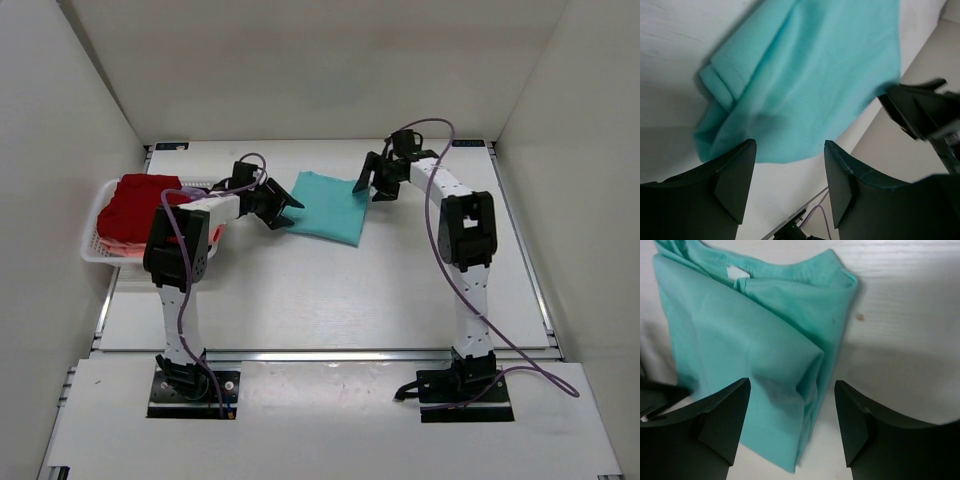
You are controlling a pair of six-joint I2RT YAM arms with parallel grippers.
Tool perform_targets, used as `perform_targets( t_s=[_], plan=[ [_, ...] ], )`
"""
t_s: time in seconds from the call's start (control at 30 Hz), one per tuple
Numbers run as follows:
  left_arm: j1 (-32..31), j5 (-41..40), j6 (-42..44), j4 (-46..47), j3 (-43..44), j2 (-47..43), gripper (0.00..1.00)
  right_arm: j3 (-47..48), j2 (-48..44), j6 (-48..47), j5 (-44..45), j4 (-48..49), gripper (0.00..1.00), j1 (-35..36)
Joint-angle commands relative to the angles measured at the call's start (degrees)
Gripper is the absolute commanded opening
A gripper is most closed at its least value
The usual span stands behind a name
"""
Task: Fold and stack the t-shirts
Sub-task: Fold the long partially folded tshirt into a neat square, then put the neatly folded tshirt into the corner of the board with the right arm
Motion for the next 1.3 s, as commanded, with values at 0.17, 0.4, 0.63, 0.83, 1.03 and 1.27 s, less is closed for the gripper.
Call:
perform_targets(
  t_s=[0.17,0.4,0.63,0.83,1.03,1.27],
  plan=[
    [1.52,-1.01,-2.57,2.95,0.58,-15.27,0.68,22.1,13.51,-3.51,14.93,-23.07,0.71,6.56],
    [3.1,0.49,-2.67,2.34,0.24,-22.13,0.67,44.75,25.2,-7.37,28.44,-42.67,0.0,5.69],
    [2.4,0.66,-0.99,0.76,-8.89,-28.63,0.67,50.5,25.65,-18.45,39.47,-42.95,0.0,0.97],
    [1.79,2.16,0.66,-2.13,-9.36,-30.14,0.67,53.04,25.73,-24.07,44.55,-39.01,0.0,-5.55],
    [1.08,3.82,1.82,-5.13,-10.57,-29.61,0.67,53.23,26.35,-35.67,51.67,-25.05,0.0,-8.9],
    [-1.46,5.49,2.08,-7.32,-10.06,-27.86,0.66,53.67,30.03,-47.63,53.52,-7.04,0.0,-12.76]
  ],
)
